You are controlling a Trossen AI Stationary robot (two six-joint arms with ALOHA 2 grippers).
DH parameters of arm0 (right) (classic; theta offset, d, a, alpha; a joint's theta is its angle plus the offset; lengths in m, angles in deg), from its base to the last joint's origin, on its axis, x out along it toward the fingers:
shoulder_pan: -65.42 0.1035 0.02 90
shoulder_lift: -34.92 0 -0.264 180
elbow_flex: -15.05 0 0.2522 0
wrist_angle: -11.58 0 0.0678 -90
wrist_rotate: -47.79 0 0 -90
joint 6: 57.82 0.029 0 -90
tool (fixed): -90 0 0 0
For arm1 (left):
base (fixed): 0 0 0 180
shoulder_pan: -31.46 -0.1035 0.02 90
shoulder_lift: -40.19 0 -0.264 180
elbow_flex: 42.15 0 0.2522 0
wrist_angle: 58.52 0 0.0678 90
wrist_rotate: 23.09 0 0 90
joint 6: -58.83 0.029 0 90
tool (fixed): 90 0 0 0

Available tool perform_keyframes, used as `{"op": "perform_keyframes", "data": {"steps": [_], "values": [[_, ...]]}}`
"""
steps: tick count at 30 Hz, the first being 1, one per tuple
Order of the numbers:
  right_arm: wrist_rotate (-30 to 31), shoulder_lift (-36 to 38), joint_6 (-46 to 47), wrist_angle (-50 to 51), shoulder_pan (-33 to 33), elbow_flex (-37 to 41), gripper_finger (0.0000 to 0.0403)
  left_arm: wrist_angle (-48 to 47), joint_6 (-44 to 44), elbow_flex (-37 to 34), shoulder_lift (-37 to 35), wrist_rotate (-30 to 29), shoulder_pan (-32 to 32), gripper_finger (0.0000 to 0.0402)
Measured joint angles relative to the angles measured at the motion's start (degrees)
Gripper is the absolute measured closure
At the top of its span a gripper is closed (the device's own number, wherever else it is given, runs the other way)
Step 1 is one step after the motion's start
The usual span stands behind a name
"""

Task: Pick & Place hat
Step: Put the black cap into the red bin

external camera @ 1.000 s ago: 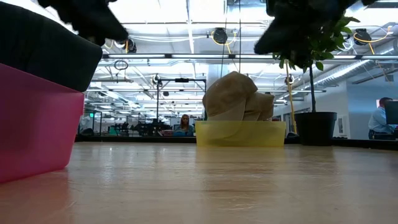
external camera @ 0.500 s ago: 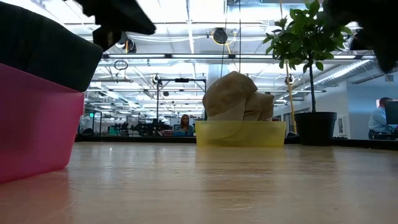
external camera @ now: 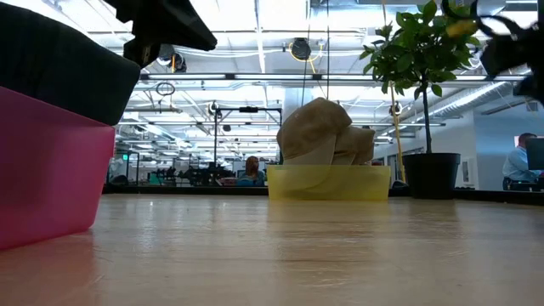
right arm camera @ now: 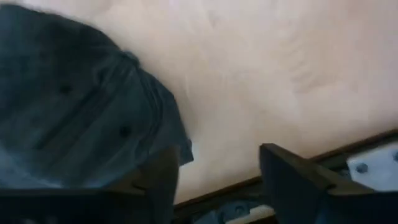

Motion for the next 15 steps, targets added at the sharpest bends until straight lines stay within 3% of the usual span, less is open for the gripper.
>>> {"op": "perform_keyframes", "data": {"steps": [4, 8, 15], "values": [[-7.0, -0.2, -4.7, -9.0, 0.0, 6.1, 0.0135, 0.0, 0.0, 0.0, 0.0, -0.1, 0.0, 0.0398], [-11.0, -0.8, -4.7, -17.9, 0.0, 11.9, 0.0103, -0.2, 0.3, 0.0, 0.0, 0.0, -0.2, 0.0391], [-12.9, -3.0, -1.2, -32.2, 0.0, 21.0, 0.0116, -1.1, 1.6, 0.0, 0.0, 0.2, -1.5, 0.0397]]}}
